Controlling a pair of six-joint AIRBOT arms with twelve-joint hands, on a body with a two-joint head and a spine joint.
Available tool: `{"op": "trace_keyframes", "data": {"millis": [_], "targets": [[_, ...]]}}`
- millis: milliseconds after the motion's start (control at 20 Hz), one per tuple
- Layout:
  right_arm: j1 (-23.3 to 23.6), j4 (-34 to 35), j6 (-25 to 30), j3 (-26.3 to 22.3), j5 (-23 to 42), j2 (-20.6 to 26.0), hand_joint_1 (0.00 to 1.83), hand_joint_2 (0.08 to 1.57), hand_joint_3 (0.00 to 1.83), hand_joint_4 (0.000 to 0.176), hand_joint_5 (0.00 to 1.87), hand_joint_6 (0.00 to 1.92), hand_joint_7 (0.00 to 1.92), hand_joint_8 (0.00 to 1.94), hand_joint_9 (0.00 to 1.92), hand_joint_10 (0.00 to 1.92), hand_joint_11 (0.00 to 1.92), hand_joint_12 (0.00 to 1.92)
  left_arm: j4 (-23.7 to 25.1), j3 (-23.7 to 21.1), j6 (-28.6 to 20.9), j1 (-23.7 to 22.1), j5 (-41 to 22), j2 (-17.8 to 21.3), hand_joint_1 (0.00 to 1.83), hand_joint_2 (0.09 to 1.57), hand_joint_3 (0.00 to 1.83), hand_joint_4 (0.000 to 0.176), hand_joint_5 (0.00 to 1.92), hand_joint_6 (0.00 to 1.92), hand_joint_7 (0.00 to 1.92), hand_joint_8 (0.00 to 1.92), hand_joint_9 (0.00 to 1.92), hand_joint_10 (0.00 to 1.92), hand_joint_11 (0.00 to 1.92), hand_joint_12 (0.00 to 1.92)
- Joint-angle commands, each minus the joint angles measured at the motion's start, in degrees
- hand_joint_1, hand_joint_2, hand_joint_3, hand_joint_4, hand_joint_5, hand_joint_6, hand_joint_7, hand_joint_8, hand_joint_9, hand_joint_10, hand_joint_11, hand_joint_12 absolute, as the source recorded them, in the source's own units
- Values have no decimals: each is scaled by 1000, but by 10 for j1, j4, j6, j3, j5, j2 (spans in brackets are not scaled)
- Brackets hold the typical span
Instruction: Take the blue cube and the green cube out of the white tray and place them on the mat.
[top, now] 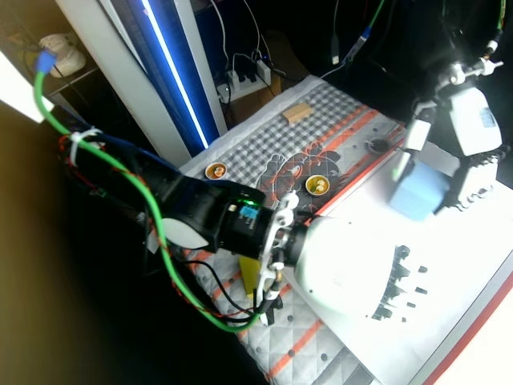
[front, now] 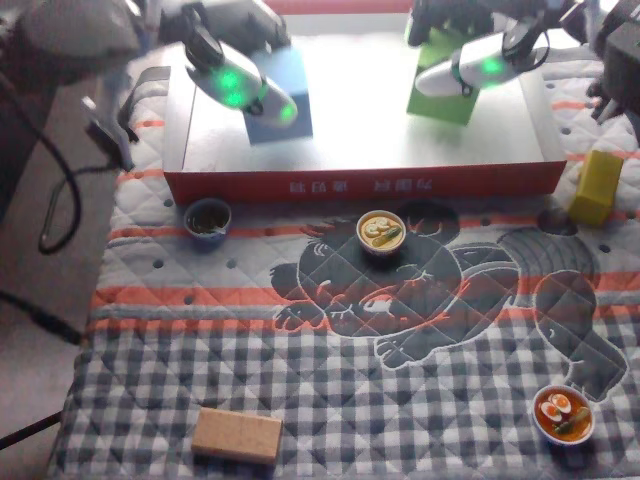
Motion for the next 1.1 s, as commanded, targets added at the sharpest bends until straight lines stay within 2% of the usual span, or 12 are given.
{"op": "trace_keyframes", "data": {"millis": [0, 150, 200, 250, 350, 400, 550, 600, 750, 850, 900, 1050], "targets": [[7, 9, 2, -7, 111, 11, 1211, 1138, 0, 23, 939, 1019, 952, 1073, 978, 825, 859, 1329, 21, -12, -19, -10, -85, 13, 1310, 1197, 0, 0, 894, 1010, 792, 1372, 668, 1366, 414, 1079], [-9, 0, -6, -69, 177, 60, 1220, 1117, 0, 20, 988, 923, 989, 1031, 1023, 706, 860, 1276, 119, -97, -93, -8, -140, 71, 1361, 1156, 0, 0, 918, 867, 901, 1212, 781, 1422, 542, 1090], [-16, 0, -12, -87, 193, 72, 1224, 1107, 0, 23, 1017, 887, 1001, 1006, 1049, 689, 921, 1216, 144, -123, -107, -3, -156, 88, 1253, 1148, 2, 0, 920, 907, 920, 1238, 775, 1020, 548, 1083], [-29, 0, -16, -110, 216, 90, 1223, 1110, 1, 27, 1008, 914, 994, 1002, 1063, 669, 928, 1205, 180, -157, -129, 6, -172, 111, 1229, 1141, 2, 0, 946, 890, 922, 1230, 827, 859, 578, 1095], [-60, 0, -20, -154, 257, 121, 1219, 1117, 1, 31, 979, 986, 996, 971, 1110, 688, 997, 1250, 244, -216, -195, 37, -192, 153, 1235, 1137, 2, 0, 1010, 759, 892, 1305, 800, 978, 532, 1276], [-75, -3, -24, -174, 275, 136, 1225, 1119, 1, 0, 950, 967, 1021, 998, 1130, 696, 1014, 1252, 266, -241, -219, 59, -208, 172, 1241, 1123, 0, 0, 1005, 763, 949, 1222, 817, 986, 532, 1348], [-113, -16, -40, -233, 318, 184, 1243, 1103, 0, 0, 951, 934, 1091, 911, 1170, 647, 1030, 1187, 290, -314, -228, 103, -252, 216, 1243, 1136, 1, 0, 936, 864, 955, 1240, 837, 1145, 587, 1576], [-125, -20, -45, -254, 333, 200, 1356, 1085, 0, 0, 976, 802, 1083, 836, 1059, 1056, 965, 1215, 316, -329, -247, 107, -255, 227, 1250, 1146, 0, 0, 940, 816, 924, 1321, 809, 1256, 587, 1639], [-162, -29, -60, -298, 358, 228, 1248, 1118, 0, 0, 986, 805, 1005, 1128, 1042, 865, 931, 1361, 414, -348, -409, 131, -268, 249, 1231, 1195, 0, 0, 906, 826, 787, 1556, 693, 1640, 533, 1838], [-185, -30, -60, -315, 366, 235, 1255, 1148, 0, 0, 955, 807, 923, 1311, 900, 1189, 864, 1518, 416, -356, -432, 153, -284, 255, 1247, 1155, 0, 0, 1011, 671, 845, 1452, 742, 1499, 594, 1679], [-199, -30, -60, -324, 372, 240, 1243, 1158, 2, 0, 924, 878, 908, 1319, 883, 1224, 865, 1521, 412, -359, -432, 160, -285, 255, 1246, 1156, 0, 0, 1015, 660, 835, 1468, 721, 1551, 555, 1696], [-222, -30, -60, -336, 374, 241, 1258, 1139, 0, 0, 999, 740, 918, 1313, 842, 1137, 694, 1544, 409, -369, -433, 181, -274, 255, 1258, 1130, 0, 0, 1021, 686, 915, 1325, 730, 1335, 496, 1637]]}}
